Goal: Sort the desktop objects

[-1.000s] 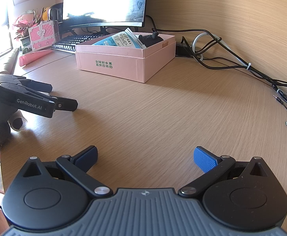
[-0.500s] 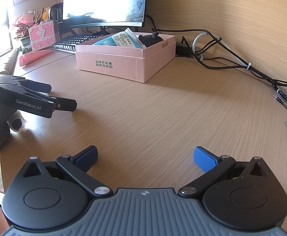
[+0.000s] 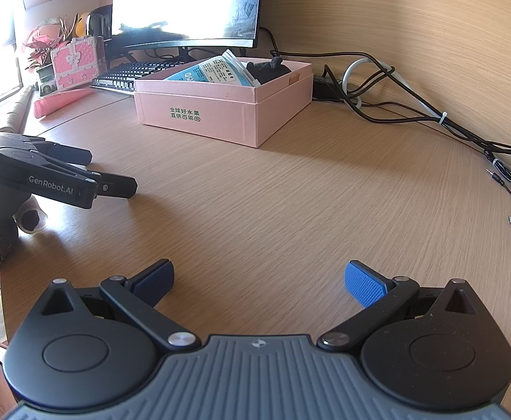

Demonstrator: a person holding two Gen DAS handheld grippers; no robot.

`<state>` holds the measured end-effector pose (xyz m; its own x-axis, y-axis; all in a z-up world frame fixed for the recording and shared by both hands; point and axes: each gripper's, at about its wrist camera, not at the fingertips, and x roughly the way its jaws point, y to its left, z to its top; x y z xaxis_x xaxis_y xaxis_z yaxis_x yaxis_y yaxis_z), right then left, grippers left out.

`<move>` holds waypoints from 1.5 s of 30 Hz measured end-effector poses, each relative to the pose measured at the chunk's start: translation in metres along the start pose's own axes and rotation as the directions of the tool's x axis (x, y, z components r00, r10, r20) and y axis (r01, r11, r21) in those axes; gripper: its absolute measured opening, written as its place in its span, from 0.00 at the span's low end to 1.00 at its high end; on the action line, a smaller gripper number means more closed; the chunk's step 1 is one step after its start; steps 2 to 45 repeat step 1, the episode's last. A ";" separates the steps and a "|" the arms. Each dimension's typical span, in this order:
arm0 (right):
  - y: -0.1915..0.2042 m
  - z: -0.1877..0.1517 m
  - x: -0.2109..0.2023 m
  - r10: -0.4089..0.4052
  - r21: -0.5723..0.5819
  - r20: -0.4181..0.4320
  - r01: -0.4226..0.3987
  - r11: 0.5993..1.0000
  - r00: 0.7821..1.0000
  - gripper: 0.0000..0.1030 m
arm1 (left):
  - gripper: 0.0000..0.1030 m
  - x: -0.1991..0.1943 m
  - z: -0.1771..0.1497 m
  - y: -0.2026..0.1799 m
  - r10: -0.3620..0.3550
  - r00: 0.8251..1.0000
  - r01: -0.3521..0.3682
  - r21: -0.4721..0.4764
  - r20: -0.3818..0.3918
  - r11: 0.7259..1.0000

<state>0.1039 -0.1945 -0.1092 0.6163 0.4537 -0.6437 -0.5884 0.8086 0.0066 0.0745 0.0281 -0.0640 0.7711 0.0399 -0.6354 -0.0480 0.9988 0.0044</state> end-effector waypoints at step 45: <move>0.000 0.000 0.000 0.000 0.000 0.000 0.000 1.000 1.000 1.00 | 1.00 0.000 0.000 -0.001 0.003 1.000 -0.003 0.004 -0.001 1.000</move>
